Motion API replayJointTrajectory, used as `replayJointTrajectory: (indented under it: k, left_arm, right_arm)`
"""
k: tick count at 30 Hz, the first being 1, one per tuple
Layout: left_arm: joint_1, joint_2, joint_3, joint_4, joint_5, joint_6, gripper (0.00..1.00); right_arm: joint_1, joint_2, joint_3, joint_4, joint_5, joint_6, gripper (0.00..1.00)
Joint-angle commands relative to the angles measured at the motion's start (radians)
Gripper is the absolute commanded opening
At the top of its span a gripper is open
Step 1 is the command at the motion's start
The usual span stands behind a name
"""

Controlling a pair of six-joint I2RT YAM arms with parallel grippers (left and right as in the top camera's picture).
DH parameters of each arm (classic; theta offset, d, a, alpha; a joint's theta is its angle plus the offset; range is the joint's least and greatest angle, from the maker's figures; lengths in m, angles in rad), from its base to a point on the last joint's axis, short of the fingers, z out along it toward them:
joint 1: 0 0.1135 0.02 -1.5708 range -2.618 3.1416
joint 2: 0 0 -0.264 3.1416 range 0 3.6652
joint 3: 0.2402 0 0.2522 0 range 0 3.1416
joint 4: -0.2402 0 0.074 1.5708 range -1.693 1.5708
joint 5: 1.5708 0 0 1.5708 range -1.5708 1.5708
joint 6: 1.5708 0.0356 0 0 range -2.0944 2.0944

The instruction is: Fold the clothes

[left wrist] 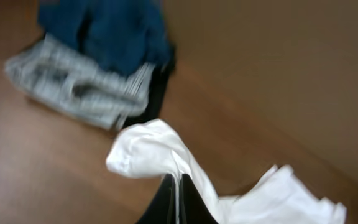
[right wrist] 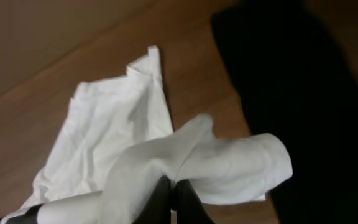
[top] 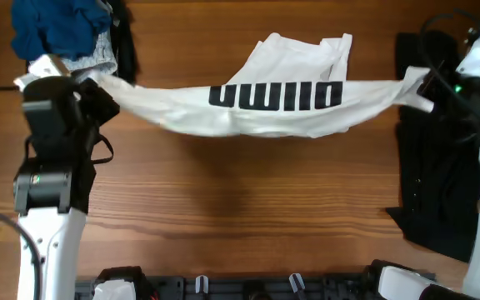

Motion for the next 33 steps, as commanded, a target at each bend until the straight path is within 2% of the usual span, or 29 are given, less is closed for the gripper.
replayJointTrajectory:
  k: [1,7,9,11,13,14,17,19,21,23,25,27,29,30,32,33]
  left_arm:
    - [0.008,-0.087,0.065,0.119,-0.02,0.081,0.04]
    - [0.007,-0.266,0.121,0.398,0.087,0.081,0.04]
    - [0.007,-0.314,0.121,0.464,0.145,0.081,0.04]
    - [0.007,-0.329,0.121,0.464,0.167,0.08,0.04]
    - [0.007,-0.306,0.12,0.438,0.169,0.08,0.04]
    - [0.007,-0.286,0.12,0.427,0.171,0.08,0.04]
    - [0.007,-0.202,0.12,0.46,0.173,0.077,0.04]
    - [0.007,-0.118,0.12,0.603,0.236,0.035,0.04]
    - [-0.022,0.014,0.121,0.884,0.326,-0.078,0.04]
    - [-0.118,0.189,0.145,1.204,0.328,-0.175,0.04]
    - [-0.248,0.375,0.277,1.329,0.318,-0.22,0.04]
    - [-0.387,0.558,0.513,1.328,0.313,-0.218,0.04]
    - [-0.452,0.648,0.67,1.228,0.313,-0.194,0.04]
    - [-0.471,0.674,0.746,1.066,0.304,-0.101,0.04]
    - [-0.459,0.666,0.753,0.874,0.234,0.011,0.04]
    - [-0.446,0.662,0.753,0.819,0.229,0.029,0.04]
  right_arm:
    - [-0.005,-0.018,0.167,0.002,-0.014,-0.037,0.04]
    - [-0.064,-0.068,0.506,-0.044,-0.034,-0.044,0.04]
    - [-0.084,-0.103,0.563,-0.047,-0.055,-0.04,0.04]
    - [-0.084,-0.116,0.565,-0.076,-0.123,-0.04,0.04]
    - [-0.083,-0.089,0.565,-0.15,-0.193,-0.053,0.14]
    - [-0.081,-0.058,0.563,-0.192,-0.269,-0.089,0.26]
    - [-0.081,0.073,0.55,-0.322,-0.412,-0.198,0.35]
    - [-0.081,0.147,0.55,-0.337,-0.462,-0.233,0.37]
    - [-0.081,0.217,0.55,-0.32,-0.536,-0.244,0.38]
    - [-0.081,0.256,0.55,-0.311,-0.56,-0.251,0.39]
    - [-0.081,0.269,0.55,-0.306,-0.56,-0.267,0.42]
    - [-0.081,0.269,0.55,-0.306,-0.559,-0.269,0.43]
    - [-0.081,0.269,0.55,-0.307,-0.558,-0.27,0.46]
    - [-0.081,0.269,0.55,-0.307,-0.555,-0.283,0.51]
    - [-0.081,0.274,0.55,-0.303,-0.552,-0.295,0.55]
    - [-0.081,0.279,0.55,-0.302,-0.552,-0.294,0.56]
